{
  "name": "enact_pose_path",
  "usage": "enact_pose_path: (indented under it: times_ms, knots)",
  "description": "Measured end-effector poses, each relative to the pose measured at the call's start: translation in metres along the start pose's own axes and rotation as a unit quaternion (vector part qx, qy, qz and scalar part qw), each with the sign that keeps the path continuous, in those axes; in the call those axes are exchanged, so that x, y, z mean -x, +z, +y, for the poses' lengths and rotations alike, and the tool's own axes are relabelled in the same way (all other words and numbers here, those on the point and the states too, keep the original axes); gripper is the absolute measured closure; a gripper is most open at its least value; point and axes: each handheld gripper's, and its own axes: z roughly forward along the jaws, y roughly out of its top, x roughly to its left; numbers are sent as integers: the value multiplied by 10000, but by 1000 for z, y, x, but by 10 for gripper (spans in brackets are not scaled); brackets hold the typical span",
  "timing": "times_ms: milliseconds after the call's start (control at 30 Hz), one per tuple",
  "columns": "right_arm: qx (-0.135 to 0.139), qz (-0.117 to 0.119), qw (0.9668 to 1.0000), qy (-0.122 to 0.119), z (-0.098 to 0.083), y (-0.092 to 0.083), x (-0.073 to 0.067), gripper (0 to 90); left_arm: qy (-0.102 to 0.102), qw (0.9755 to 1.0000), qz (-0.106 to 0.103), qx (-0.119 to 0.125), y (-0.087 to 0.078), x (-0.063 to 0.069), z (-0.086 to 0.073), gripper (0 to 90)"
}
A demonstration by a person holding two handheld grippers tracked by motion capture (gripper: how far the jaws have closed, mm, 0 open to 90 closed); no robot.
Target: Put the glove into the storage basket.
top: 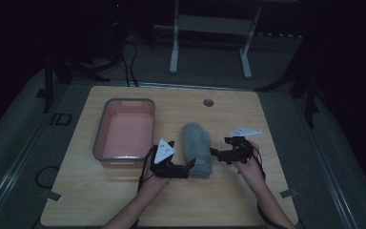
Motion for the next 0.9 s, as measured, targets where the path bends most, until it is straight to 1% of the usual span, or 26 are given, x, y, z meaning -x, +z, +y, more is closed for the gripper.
enact_pose_path:
  times_ms: [33,67,100,133,167,200,233,267,300,333,367,400,433,467,500,567,600,633,667,700,733,767,833,900]
  knots:
    - [15,28,10000,13,0,-1,-1,109,80,9999,57,-95,3,1,2,3]
    - [66,2,10000,26,1,-2,-2,127,114,9998,98,-160,6,1,5,3]
    - [73,49,10000,44,2,-3,-3,133,91,9997,64,-229,10,0,8,3]
    - [49,61,10000,44,3,-2,-4,132,43,9995,107,-308,14,-1,11,3]
    - [49,61,10000,44,3,-2,-4,132,43,9995,107,-308,14,-1,11,3]
    - [28,35,10000,17,4,-1,-6,142,-7,9990,88,-434,20,-3,15,3]
    - [-37,90,10000,3,7,1,-7,200,-74,9986,87,-515,24,-4,18,3]
    - [-38,74,10000,29,8,3,-8,279,-148,9981,91,-586,27,-6,19,4]
    - [0,36,9999,105,8,3,-8,358,-208,9975,166,-650,31,-8,20,31]
    - [8,134,9996,263,9,5,-6,407,-246,9972,196,-679,33,-10,20,40]
    - [19,245,9989,394,9,7,-4,415,-279,9968,172,-731,35,-11,20,52]
    - [56,339,9979,554,9,9,-1,460,-295,9959,183,-837,39,-13,19,57]
    - [105,365,9972,651,8,11,1,486,-319,9950,156,-936,41,-15,18,64]
    - [94,393,9964,748,7,14,3,494,-342,9941,141,-1016,43,-16,17,104]
    - [64,410,9957,822,6,17,5,497,-358,9934,187,-1071,45,-17,16,149]
    - [13,459,9944,951,4,23,5,484,-392,9920,211,-1181,49,-20,12,155]
    - [-29,480,9943,954,2,26,4,477,-463,9917,177,-1190,50,-21,11,159]
    - [-64,445,9947,928,1,28,3,476,-529,9913,162,-1198,50,-22,9,197]
    - [-109,380,9953,886,0,31,1,468,-592,9907,124,-1217,51,-24,7,213]
    - [-190,343,9956,847,-2,34,0,467,-626,9897,91,-1285,52,-25,5,216]
    - [-263,318,9956,841,-4,36,-1,466,-649,9889,62,-1339,52,-26,3,241]
    - [-323,298,9954,850,-6,39,-2,465,-691,9878,42,-1396,53,-27,2,261]
    - [-492,303,9941,916,-10,43,-1,427,-779,9855,24,-1505,54,-29,-2,262]
    - [-583,338,9930,973,-15,44,-1,404,-815,9838,8,-1593,56,-30,-6,261]
